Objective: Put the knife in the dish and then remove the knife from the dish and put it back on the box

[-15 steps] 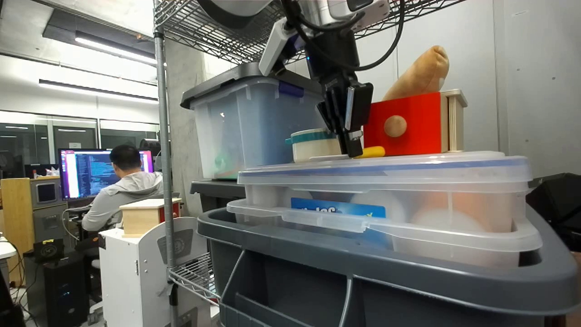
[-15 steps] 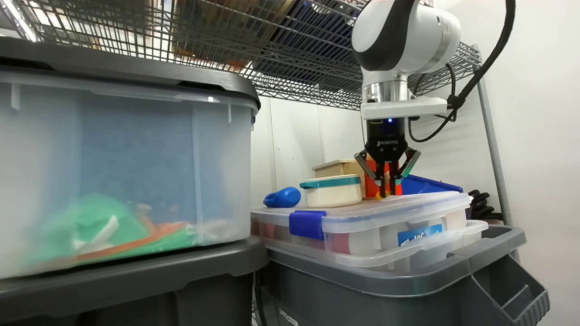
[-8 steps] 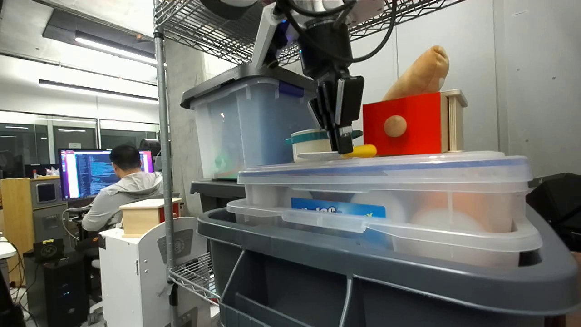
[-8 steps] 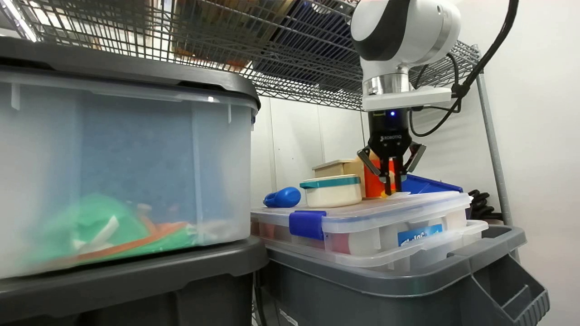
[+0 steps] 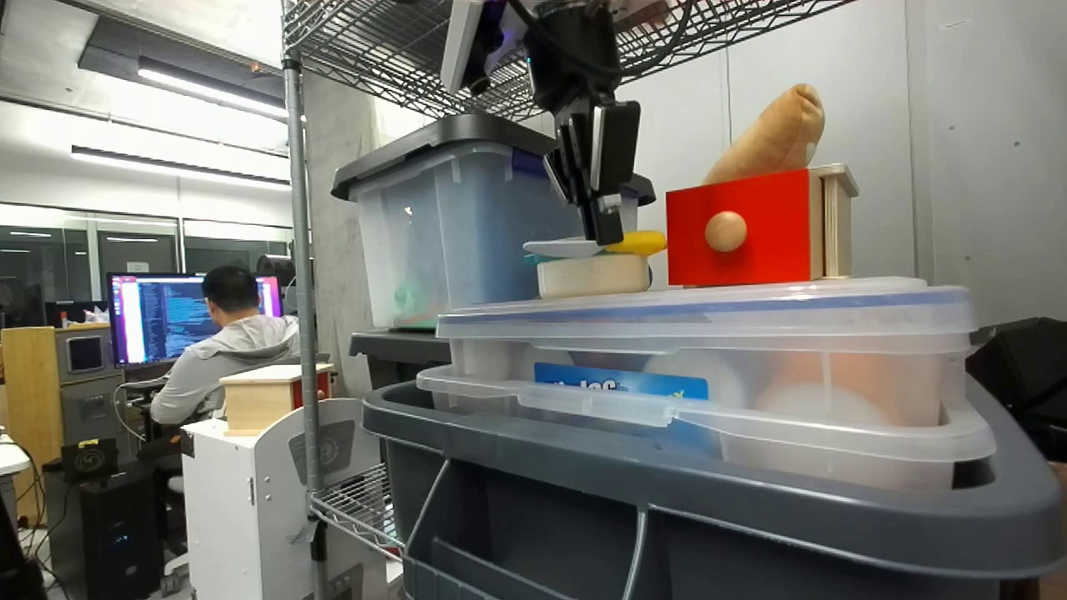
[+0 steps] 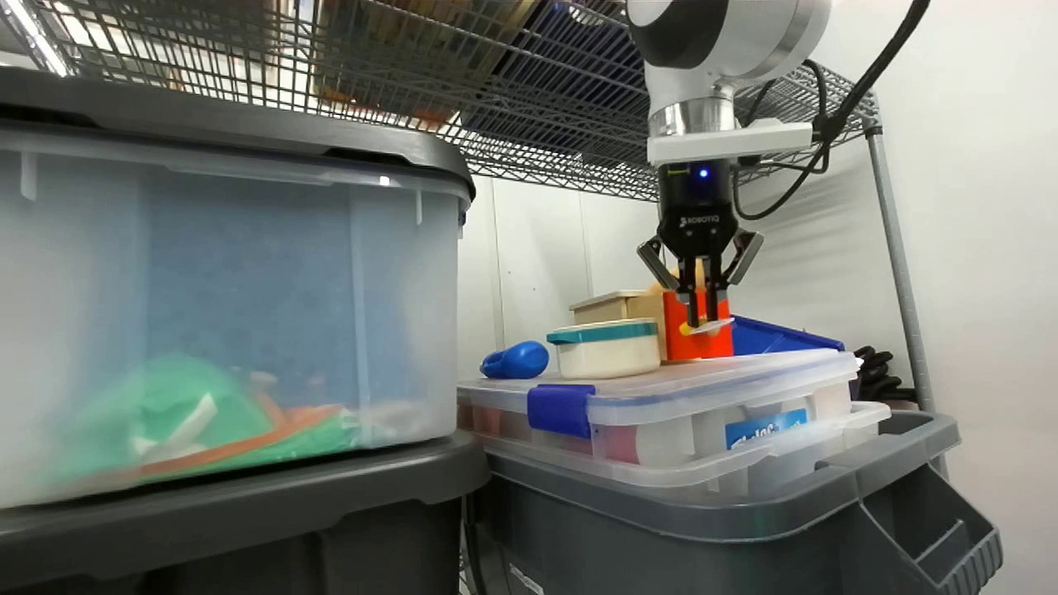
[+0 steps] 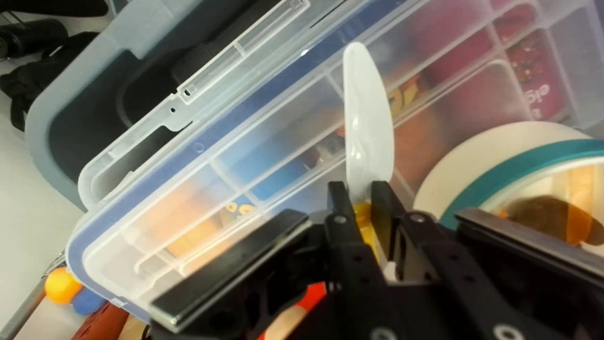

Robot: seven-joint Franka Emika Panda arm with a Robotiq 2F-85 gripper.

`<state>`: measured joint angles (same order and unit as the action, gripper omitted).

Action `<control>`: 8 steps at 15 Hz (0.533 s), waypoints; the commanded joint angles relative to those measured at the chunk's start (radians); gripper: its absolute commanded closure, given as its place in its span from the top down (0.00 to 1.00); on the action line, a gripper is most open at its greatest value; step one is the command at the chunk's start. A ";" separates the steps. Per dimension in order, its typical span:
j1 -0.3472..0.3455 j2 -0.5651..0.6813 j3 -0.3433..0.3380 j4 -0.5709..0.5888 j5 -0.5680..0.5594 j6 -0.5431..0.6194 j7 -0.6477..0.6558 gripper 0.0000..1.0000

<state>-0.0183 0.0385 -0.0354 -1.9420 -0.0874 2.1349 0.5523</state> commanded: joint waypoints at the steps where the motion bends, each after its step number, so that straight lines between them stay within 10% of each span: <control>1: 0.015 -0.011 0.014 0.045 0.000 -0.036 0.008 0.04; 8: 0.025 0.025 0.022 0.136 -0.010 -0.033 0.007 0.04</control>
<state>0.0081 0.0355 -0.0135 -1.8738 -0.0920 2.1341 0.5523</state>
